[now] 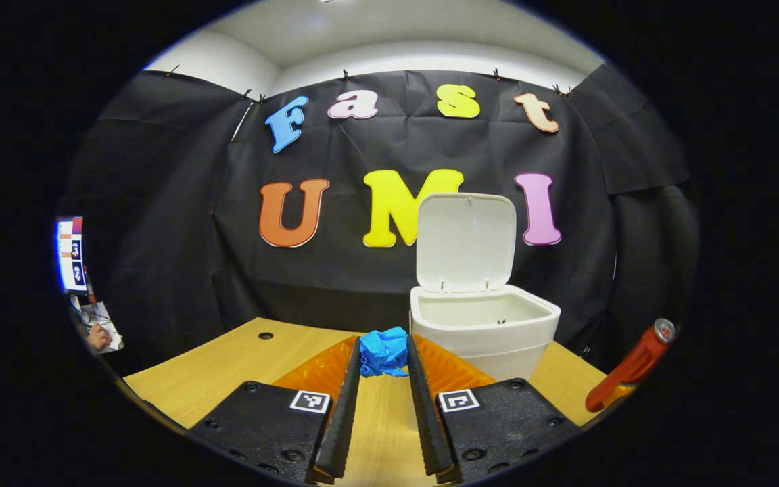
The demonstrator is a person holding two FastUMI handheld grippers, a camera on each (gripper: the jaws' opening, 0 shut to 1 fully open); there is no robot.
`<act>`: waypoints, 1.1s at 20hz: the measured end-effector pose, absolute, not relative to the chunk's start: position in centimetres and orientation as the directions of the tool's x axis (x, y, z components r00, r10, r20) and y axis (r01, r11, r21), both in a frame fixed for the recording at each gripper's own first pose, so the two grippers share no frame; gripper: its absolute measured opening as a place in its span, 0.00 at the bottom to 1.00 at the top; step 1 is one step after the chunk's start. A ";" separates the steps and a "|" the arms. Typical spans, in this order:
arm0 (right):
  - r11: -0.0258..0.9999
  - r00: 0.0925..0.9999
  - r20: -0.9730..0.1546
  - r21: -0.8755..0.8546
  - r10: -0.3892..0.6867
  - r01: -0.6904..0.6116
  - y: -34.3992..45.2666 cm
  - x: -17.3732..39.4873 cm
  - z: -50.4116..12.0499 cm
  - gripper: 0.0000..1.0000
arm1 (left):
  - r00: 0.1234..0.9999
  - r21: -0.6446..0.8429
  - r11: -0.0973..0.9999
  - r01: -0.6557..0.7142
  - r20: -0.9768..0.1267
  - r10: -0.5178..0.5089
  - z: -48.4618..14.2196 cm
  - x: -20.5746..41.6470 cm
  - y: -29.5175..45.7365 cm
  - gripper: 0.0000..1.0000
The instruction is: Press the lid of the desktop garbage bin to open it, pick up the crumpled paper on the desktop and throw it into the bin, then pick up the pop can on the desktop and drop it into the bin, and finally close the garbage bin lid.
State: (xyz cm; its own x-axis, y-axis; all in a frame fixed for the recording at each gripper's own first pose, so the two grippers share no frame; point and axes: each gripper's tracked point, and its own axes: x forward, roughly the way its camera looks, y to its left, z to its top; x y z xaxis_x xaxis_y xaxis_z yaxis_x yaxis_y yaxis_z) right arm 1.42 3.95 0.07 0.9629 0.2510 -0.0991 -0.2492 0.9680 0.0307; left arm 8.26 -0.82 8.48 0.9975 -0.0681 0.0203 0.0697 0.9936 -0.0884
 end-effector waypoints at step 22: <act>0.986 0.977 -0.129 0.033 0.168 -0.165 1.5 3.3 -1.1 0.75 | 0.981 -0.063 0.981 0.184 -0.046 -0.187 8.4 22.9 -12.3 0.46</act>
